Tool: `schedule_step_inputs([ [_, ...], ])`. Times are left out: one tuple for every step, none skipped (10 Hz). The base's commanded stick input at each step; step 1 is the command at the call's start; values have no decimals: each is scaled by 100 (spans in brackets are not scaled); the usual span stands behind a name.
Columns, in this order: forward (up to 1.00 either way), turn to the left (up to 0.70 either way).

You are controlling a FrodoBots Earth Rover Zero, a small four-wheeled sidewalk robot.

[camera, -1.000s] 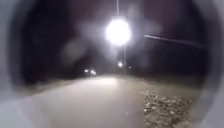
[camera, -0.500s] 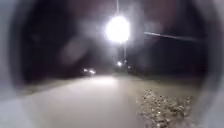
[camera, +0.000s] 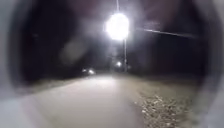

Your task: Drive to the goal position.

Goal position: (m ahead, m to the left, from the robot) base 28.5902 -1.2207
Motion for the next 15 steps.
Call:
schedule_step_inputs([
  [100, 0],
  [100, 0],
  [100, 0],
  [100, 0],
  [100, 0],
  [100, 0],
  [100, 0],
  [100, 0],
  [100, 0],
  [100, 0],
  [100, 0],
  [100, 0],
  [100, 0],
  [100, 0],
  [100, 0],
])
